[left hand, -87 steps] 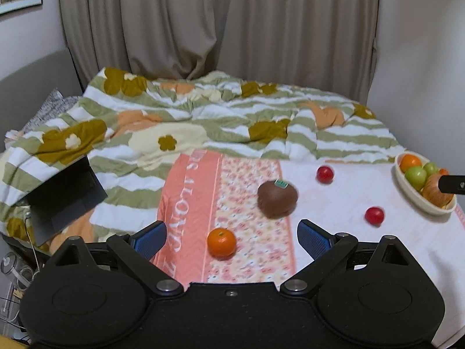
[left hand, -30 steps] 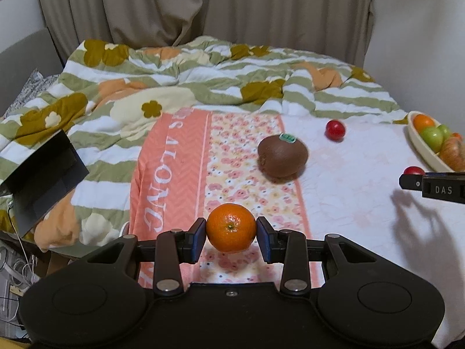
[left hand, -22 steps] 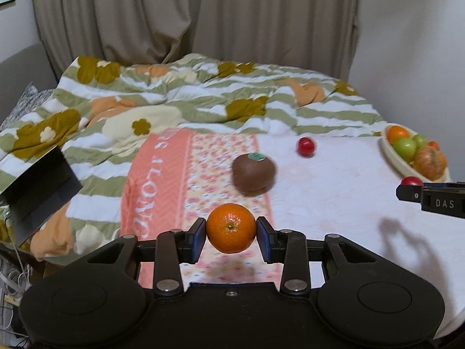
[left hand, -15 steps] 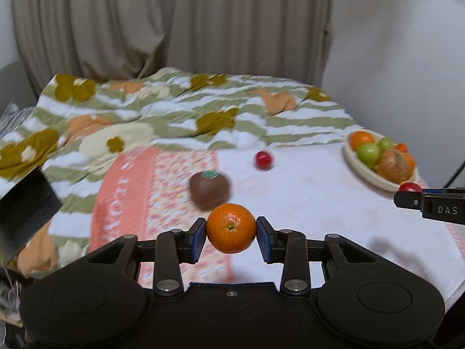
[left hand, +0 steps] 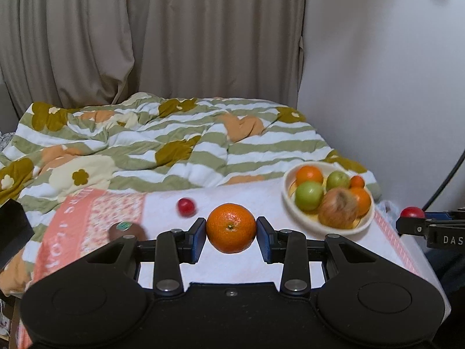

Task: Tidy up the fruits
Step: 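Carry the mandarin and cherry tomato to the cream bowl and release both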

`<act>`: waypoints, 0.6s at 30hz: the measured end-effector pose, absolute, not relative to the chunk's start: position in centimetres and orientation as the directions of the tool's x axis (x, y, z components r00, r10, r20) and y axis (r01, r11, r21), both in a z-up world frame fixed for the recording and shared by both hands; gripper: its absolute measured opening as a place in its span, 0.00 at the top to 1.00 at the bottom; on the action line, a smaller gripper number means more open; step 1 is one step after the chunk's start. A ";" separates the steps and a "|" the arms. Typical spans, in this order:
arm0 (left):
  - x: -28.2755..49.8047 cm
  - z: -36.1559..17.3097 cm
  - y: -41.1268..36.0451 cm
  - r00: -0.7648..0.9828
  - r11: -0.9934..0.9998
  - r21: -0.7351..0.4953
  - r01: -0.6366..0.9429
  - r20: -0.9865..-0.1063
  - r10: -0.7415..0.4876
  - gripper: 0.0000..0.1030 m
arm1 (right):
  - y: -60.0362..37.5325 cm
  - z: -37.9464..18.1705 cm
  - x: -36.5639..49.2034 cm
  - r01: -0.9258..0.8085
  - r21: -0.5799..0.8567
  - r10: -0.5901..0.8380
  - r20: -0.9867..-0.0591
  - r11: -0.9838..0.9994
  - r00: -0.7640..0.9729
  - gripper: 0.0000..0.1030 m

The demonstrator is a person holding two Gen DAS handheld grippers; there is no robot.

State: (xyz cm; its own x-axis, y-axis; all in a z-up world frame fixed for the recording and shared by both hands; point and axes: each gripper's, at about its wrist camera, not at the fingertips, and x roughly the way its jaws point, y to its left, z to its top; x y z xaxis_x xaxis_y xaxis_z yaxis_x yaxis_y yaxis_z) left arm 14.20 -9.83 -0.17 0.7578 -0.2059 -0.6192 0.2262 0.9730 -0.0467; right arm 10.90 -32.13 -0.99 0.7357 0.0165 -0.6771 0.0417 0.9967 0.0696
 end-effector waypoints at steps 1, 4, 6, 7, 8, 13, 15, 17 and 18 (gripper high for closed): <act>14.6 -0.1 -10.6 0.760 0.974 -0.049 0.219 -0.618 -0.202 0.60 | -33.0 -0.8 11.3 0.032 0.071 0.024 -0.674 0.997 0.738 0.53; 16.0 -0.1 -13.2 0.764 0.979 -0.054 0.199 -0.617 -0.189 0.60 | -35.8 -0.4 13.1 -0.003 0.076 0.053 -0.664 0.997 0.746 0.53; 17.0 -0.2 -14.8 0.764 0.980 -0.061 0.187 -0.618 -0.185 0.60 | -37.3 -0.2 14.4 -0.022 0.076 0.067 -0.660 0.997 0.748 0.53; 17.5 -0.3 -15.4 0.763 0.981 -0.063 0.185 -0.619 -0.184 0.60 | -38.1 -0.2 15.2 -0.033 0.074 0.074 -0.658 0.997 0.749 0.53; 18.1 -0.5 -16.1 0.762 0.981 -0.063 0.182 -0.622 -0.181 0.60 | -38.8 -0.3 16.0 -0.040 0.072 0.077 -0.658 0.997 0.749 0.53; 21.3 -1.5 -19.2 0.745 0.982 -0.058 0.178 -0.644 -0.173 0.60 | -41.7 -1.1 20.1 -0.065 0.070 0.095 -0.664 0.995 0.742 0.53; 22.7 -2.1 -20.1 0.736 0.982 -0.055 0.181 -0.655 -0.172 0.60 | -42.4 -1.7 21.5 -0.067 0.076 0.101 -0.669 0.995 0.736 0.53; 24.1 -2.8 -20.9 0.723 0.981 -0.052 0.187 -0.669 -0.173 0.60 | -43.1 -2.3 23.0 -0.065 0.087 0.106 -0.675 0.994 0.730 0.53; 24.8 -3.1 -21.3 0.717 0.980 -0.051 0.191 -0.675 -0.175 0.60 | -43.4 -2.5 23.7 -0.064 0.091 0.108 -0.676 0.994 0.729 0.53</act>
